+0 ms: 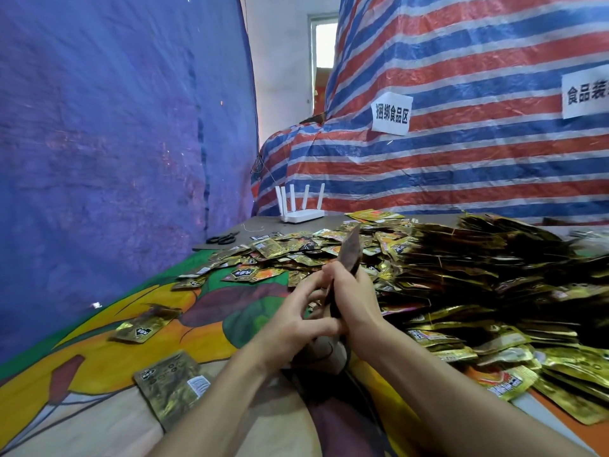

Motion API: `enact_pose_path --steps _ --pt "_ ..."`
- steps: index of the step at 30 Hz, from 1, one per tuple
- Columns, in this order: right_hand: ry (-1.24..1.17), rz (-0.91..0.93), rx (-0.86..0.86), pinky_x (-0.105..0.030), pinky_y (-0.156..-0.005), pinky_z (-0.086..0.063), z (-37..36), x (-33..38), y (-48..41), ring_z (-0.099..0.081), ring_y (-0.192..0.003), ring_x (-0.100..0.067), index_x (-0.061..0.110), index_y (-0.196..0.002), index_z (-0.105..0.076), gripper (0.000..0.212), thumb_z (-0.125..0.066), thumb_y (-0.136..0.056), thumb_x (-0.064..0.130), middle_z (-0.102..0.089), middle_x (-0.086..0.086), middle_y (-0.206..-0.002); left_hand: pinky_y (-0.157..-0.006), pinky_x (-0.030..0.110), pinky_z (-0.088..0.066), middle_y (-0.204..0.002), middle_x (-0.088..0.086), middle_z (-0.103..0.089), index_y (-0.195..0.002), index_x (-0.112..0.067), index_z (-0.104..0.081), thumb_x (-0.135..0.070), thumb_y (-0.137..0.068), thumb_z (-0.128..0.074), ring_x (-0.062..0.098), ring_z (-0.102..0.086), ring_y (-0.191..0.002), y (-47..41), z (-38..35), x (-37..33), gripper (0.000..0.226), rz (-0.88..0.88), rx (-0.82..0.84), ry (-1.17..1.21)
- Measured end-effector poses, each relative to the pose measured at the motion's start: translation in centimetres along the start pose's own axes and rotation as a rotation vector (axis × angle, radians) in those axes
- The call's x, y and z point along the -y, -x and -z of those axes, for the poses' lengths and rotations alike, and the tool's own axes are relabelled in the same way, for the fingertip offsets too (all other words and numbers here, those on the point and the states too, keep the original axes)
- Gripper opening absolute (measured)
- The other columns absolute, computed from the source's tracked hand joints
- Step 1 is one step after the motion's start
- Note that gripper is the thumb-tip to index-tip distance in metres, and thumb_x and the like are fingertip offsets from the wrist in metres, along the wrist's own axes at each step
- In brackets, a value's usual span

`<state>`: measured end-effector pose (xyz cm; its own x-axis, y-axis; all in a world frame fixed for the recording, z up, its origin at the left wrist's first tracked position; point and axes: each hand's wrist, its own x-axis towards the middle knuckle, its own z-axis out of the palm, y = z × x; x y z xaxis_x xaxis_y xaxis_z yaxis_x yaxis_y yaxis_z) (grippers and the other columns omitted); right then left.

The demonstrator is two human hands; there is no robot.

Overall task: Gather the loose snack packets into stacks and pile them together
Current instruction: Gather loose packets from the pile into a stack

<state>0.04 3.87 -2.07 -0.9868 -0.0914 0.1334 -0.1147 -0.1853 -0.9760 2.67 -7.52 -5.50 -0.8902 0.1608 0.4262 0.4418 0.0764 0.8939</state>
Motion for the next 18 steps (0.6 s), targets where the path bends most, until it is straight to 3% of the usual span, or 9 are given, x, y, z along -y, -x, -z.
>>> enact_pose_path --steps 2,5,9,12,14,16,18 --pt "-0.098 -0.052 -0.032 -0.049 -0.088 -0.055 0.1 0.1 -0.3 -0.066 -0.090 -0.039 0.009 -0.094 -0.062 0.009 -0.059 -0.089 0.016 -0.066 -0.013 -0.088 -0.096 0.019 -0.049 -0.144 0.000 -0.052 -0.121 -0.023 -0.065 -0.016 -0.063 -0.083 0.003 -0.057 -0.125 -0.1 0.1 -0.3 0.062 -0.076 -0.085 -0.048" --pt "-0.226 -0.091 -0.045 -0.046 -0.079 -0.054 -0.3 0.1 -0.2 -0.063 -0.090 -0.035 0.006 -0.107 -0.061 0.020 -0.055 -0.088 0.008 -0.062 -0.018 -0.099 -0.099 0.032 -0.052 -0.136 0.008 -0.060 -0.108 -0.013 -0.074 -0.007 -0.065 -0.075 0.016 -0.064 -0.119 -0.2 0.7 -0.1 0.043 -0.089 -0.200 0.043" --pt "-0.365 -0.162 -0.073 -0.057 -0.102 -0.050 -0.7 -0.3 -0.1 -0.064 -0.107 -0.039 0.008 -0.124 -0.059 0.037 -0.051 -0.088 0.003 -0.064 -0.020 -0.110 -0.088 0.031 -0.057 -0.109 0.014 -0.075 -0.088 -0.008 -0.081 -0.010 -0.067 -0.076 0.024 -0.071 -0.105 -0.1 1.4 0.0 0.022 -0.075 -0.219 0.136" --pt "-0.475 -0.225 -0.096 -0.058 -0.096 -0.052 -0.5 -0.2 -0.1 -0.068 -0.097 -0.038 0.011 -0.118 -0.059 0.030 -0.053 -0.089 0.003 -0.066 -0.017 -0.104 -0.093 0.042 -0.056 -0.096 0.019 -0.076 -0.083 -0.003 -0.080 -0.017 -0.077 -0.074 0.032 -0.072 -0.099 -0.4 1.8 -0.2 0.016 -0.107 -0.337 0.085" --pt "-0.537 -0.235 -0.106 -0.055 -0.089 -0.056 -0.5 -0.1 -0.1 -0.071 -0.084 -0.033 0.011 -0.119 -0.060 0.031 -0.052 -0.091 0.000 -0.067 -0.017 -0.098 -0.084 0.038 -0.057 -0.088 0.011 -0.078 -0.081 -0.009 -0.080 -0.016 -0.087 -0.073 0.024 -0.074 -0.090 -0.6 1.9 -0.2 0.012 -0.123 -0.423 -0.043" --pt "-0.588 -0.211 -0.121 -0.053 -0.087 -0.058 -0.7 -0.1 -0.1 -0.073 -0.086 -0.029 0.015 -0.122 -0.058 0.033 -0.050 -0.095 -0.002 -0.067 -0.016 -0.104 -0.073 0.031 -0.054 -0.077 -0.003 -0.077 -0.078 -0.022 -0.078 -0.011 -0.092 -0.070 0.010 -0.071 -0.076 -0.8 2.3 0.1 0.020 -0.097 -0.570 -0.204" --pt "-0.563 -0.123 -0.135 -0.045 -0.077 -0.060 -0.8 -0.2 -0.2 -0.072 -0.091 -0.025 0.018 -0.124 -0.054 0.036 -0.046 -0.097 -0.004 -0.065 -0.009 -0.109 -0.070 0.029 -0.054 -0.072 -0.009 -0.074 -0.078 -0.026 -0.075 -0.012 -0.094 -0.068 0.009 -0.070 -0.074 -1.0 3.0 0.3 0.022 -0.044 -0.732 -0.274"
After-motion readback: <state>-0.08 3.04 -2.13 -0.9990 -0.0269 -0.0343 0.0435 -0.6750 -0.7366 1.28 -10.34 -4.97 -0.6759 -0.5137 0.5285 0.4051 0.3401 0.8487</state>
